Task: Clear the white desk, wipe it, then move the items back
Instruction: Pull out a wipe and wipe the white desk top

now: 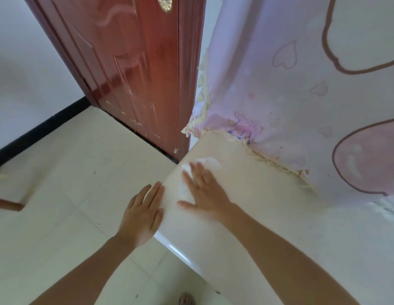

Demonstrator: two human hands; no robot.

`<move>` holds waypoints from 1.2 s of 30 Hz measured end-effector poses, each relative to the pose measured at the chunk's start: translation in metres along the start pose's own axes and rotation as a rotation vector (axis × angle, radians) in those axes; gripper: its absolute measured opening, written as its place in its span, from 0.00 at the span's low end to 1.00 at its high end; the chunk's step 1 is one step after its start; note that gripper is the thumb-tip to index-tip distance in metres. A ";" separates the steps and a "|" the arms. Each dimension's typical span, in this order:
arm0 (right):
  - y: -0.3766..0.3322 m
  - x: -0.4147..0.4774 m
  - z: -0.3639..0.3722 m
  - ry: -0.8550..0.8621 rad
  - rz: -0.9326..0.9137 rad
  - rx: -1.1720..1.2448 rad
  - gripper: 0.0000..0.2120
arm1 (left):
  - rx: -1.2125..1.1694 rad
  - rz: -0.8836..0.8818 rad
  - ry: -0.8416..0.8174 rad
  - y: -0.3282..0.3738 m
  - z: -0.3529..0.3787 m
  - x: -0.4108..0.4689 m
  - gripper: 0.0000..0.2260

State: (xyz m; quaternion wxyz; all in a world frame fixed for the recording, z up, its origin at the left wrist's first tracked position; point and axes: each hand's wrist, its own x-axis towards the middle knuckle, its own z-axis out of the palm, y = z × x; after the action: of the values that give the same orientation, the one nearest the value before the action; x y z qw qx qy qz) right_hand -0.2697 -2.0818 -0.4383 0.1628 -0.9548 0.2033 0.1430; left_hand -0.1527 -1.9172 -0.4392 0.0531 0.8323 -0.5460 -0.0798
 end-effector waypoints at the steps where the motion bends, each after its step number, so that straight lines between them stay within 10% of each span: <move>1: -0.014 -0.015 0.007 -0.017 -0.046 -0.008 0.40 | 0.010 -0.004 -0.007 0.002 -0.002 -0.001 0.31; 11: 0.026 -0.111 0.022 0.008 0.303 -0.036 0.52 | 0.058 0.139 -0.008 0.025 -0.005 -0.031 0.29; 14: 0.017 -0.073 0.021 0.109 0.468 0.099 0.41 | 0.066 0.152 0.009 0.021 -0.004 -0.035 0.29; 20: -0.065 -0.076 0.055 0.168 0.194 0.023 0.34 | 0.012 0.194 0.050 0.010 -0.007 -0.038 0.30; 36: 0.100 -0.469 0.130 0.325 1.658 0.448 0.43 | -0.045 0.515 -0.134 0.209 0.003 -0.029 0.22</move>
State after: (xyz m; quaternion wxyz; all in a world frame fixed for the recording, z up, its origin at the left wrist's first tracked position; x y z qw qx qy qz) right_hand -0.7508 -1.9597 -0.4224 0.1591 -0.4534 0.8763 0.0343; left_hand -0.3525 -1.9740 -0.4034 0.0540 0.6574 -0.7401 -0.1308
